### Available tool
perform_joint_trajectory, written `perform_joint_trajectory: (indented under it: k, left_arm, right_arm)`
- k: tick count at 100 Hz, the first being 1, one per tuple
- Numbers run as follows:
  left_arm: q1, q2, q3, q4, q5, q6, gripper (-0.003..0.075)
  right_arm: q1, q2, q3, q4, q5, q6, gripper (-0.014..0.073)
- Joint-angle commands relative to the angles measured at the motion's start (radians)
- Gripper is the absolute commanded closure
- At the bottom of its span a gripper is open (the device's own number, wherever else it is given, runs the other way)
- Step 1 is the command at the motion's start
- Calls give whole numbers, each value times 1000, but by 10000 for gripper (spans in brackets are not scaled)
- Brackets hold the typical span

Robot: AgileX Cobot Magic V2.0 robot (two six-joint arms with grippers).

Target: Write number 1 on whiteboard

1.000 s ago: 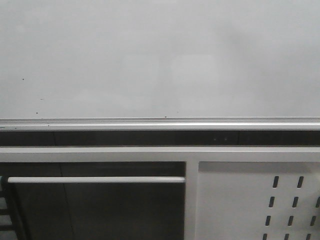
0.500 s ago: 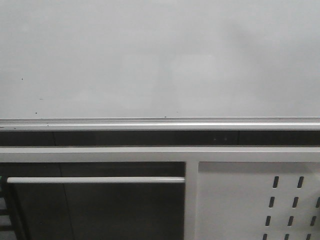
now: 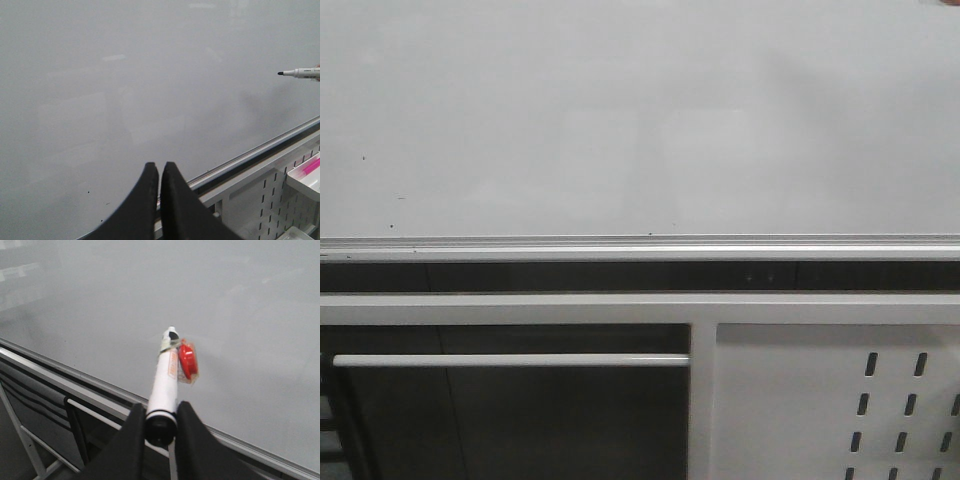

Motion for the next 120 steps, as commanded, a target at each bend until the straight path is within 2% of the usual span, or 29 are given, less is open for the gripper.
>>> perform_joint_trajectory:
  k: [1, 104, 110, 120]
  left_arm:
    - [2, 9, -28, 17, -44, -8, 738]
    - [2, 9, -28, 14, -52, -8, 738]
    - [2, 9, -28, 14, -52, -8, 738]
    - [2, 9, -28, 14, -52, -8, 738]
  right_arm:
    - [2, 23, -28, 33, -51, -27, 644]
    - [2, 21, -28, 26, -47, -57, 644]
    - [2, 19, -28, -40, -47, 8, 644]
    - [2, 19, -28, -293, -54, 292, 644]
